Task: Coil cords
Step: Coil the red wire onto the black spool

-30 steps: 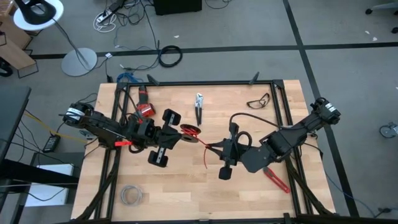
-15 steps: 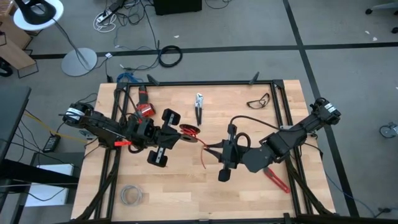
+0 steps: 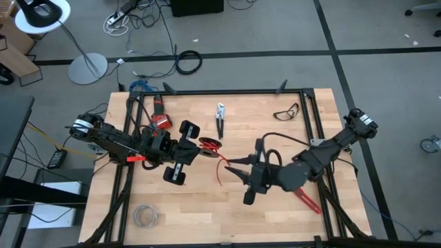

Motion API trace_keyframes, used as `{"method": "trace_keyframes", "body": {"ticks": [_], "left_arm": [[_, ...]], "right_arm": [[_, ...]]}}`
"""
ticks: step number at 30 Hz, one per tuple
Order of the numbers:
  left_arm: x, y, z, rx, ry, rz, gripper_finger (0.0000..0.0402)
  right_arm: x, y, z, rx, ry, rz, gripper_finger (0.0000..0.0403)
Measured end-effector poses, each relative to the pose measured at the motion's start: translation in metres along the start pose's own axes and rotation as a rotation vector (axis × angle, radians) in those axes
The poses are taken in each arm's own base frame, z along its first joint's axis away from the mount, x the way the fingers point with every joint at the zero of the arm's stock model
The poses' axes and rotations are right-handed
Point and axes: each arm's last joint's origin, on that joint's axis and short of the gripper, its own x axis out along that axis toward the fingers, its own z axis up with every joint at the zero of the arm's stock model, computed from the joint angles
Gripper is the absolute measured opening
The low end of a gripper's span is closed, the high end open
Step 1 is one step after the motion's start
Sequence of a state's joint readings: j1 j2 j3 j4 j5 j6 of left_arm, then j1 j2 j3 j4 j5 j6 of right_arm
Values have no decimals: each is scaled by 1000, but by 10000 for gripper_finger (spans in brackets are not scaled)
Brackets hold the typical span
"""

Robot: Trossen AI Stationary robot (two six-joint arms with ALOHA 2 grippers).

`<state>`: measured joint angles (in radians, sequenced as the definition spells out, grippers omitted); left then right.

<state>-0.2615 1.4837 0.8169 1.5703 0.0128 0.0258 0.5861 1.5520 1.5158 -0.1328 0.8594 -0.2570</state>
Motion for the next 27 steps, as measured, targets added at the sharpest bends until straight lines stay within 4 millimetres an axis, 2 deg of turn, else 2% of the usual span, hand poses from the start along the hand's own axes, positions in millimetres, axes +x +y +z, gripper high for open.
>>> {"method": "trace_keyframes", "body": {"ticks": [8,12,19,27], "left_arm": [[0,0,0,-1,0,0,0],[0,-1,0,-2,0,-17,0],[0,-2,0,9,-1,-53,0],[0,-2,0,21,-2,-79,0]], "right_arm": [[-12,-5,23,-84,-101,-182,82],[-9,-11,25,-77,-110,-217,83],[4,-20,23,-33,-145,-172,77],[7,-20,23,-14,-188,-96,77]]}}
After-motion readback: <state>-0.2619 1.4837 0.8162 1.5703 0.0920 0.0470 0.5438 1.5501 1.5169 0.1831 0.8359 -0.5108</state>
